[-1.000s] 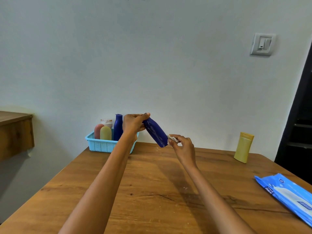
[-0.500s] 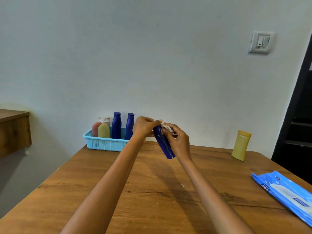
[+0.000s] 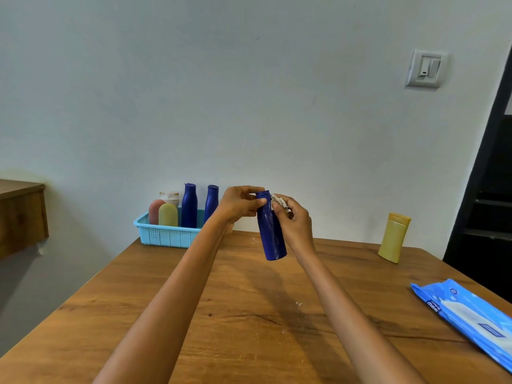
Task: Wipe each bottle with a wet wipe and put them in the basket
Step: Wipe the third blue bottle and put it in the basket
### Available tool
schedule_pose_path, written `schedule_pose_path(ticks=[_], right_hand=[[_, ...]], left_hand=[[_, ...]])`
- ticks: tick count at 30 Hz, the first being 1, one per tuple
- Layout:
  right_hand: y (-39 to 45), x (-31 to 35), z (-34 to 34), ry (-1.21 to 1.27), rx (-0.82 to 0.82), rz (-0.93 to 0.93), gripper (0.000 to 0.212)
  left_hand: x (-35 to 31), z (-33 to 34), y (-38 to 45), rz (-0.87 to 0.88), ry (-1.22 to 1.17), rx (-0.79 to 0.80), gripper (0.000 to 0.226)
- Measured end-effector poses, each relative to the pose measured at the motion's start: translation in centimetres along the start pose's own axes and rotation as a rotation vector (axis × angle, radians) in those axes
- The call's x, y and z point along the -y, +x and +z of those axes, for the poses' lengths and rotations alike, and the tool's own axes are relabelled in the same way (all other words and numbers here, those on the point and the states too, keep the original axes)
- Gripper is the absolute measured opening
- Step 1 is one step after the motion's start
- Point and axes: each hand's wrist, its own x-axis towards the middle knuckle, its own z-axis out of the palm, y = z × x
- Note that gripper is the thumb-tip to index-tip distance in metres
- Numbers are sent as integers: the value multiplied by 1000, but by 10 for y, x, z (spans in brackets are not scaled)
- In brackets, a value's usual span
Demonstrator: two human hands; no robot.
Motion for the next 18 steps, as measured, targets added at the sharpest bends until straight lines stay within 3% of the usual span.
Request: schedule_pose_path(ticks=[10, 15, 18], right_hand=[[-1, 14, 5, -90, -184, -189, 32], [-3, 13, 6, -329, -166, -406, 24], [-5, 0, 3, -422, -126, -413, 18]], left_hand=[[-9, 9, 0, 17, -55, 0, 39], [-9, 8, 0, -24, -216, -166, 34], [-3, 3, -2, -49, -265, -218, 35]])
